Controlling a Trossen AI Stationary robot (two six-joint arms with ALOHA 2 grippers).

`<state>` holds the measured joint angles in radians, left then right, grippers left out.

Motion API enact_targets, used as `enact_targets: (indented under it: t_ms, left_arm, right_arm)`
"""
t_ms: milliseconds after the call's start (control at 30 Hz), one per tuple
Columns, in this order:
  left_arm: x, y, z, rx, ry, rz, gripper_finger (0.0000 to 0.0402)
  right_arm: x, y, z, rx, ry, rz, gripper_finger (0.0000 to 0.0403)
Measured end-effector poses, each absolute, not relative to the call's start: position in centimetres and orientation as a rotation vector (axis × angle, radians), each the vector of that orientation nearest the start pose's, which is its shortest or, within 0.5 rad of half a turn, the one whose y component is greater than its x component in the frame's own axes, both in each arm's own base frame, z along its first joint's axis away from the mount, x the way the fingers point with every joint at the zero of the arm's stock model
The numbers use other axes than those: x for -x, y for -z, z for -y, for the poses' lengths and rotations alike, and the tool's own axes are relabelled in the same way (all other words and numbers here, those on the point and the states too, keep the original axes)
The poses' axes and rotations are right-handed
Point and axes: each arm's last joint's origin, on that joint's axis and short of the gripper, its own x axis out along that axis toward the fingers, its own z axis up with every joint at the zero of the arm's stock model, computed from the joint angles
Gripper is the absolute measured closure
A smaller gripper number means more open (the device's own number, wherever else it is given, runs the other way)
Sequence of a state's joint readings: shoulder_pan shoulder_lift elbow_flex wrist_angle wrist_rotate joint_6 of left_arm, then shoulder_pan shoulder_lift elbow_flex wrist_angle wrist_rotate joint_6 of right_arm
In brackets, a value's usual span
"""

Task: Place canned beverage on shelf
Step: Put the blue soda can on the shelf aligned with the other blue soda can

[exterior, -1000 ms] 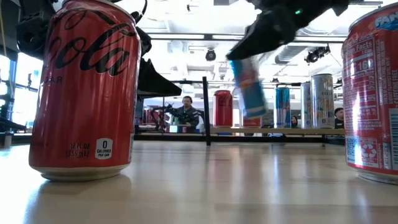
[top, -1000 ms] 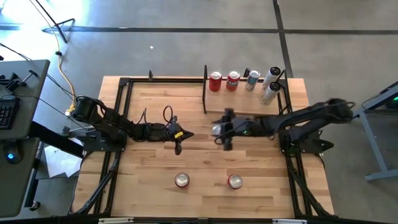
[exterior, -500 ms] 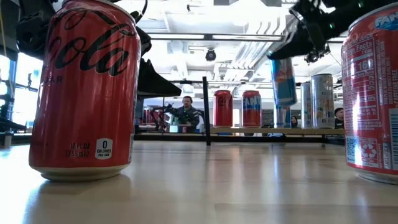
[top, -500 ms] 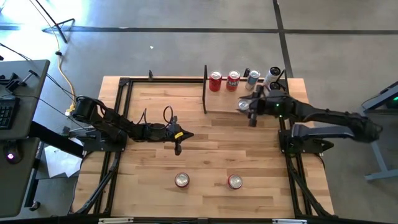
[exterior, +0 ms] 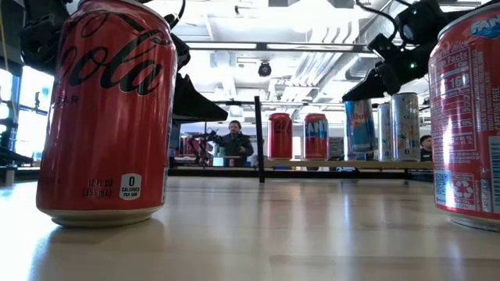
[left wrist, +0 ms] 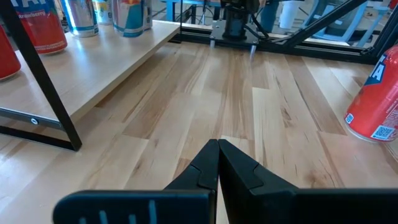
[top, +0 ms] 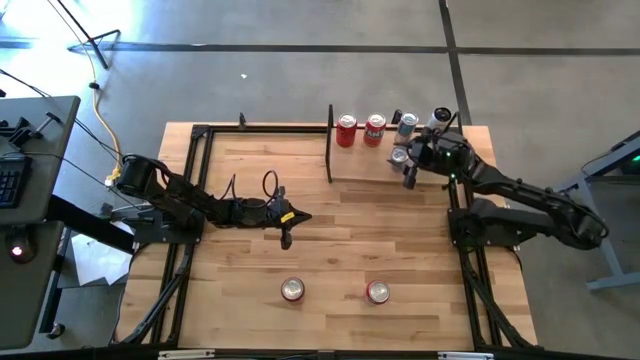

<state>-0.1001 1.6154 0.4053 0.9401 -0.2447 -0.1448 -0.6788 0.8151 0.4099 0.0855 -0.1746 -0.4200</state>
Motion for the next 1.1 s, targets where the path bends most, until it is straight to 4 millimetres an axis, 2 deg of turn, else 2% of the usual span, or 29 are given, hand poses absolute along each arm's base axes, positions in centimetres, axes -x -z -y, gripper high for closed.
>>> enact_targets:
  t_ms: [300,467,933,1100]
  left_arm:
    - [-26.6,-13.4,2.0,0.098,-0.163,-0.255,0.0401]
    - [-26.6,-13.4,2.0,0.098,-0.163,-0.256,0.0401]
    - [-26.6,-13.3,2.0,0.099,-0.163,-0.256,0.0401]
    - [-26.6,-13.3,2.0,0.098,-0.163,-0.256,0.0401]
  right_arm:
    - [-14.5,-21.3,12.1,0.194,0.469,-0.445,0.0178]
    - [-14.6,-21.0,12.4,0.18,0.523,-0.466,0.0141]
    - [-14.5,-21.5,12.7,0.216,0.637,-0.447,0.0129]
    - [-14.7,-22.6,12.9,0.227,0.643,-0.415,0.0129]
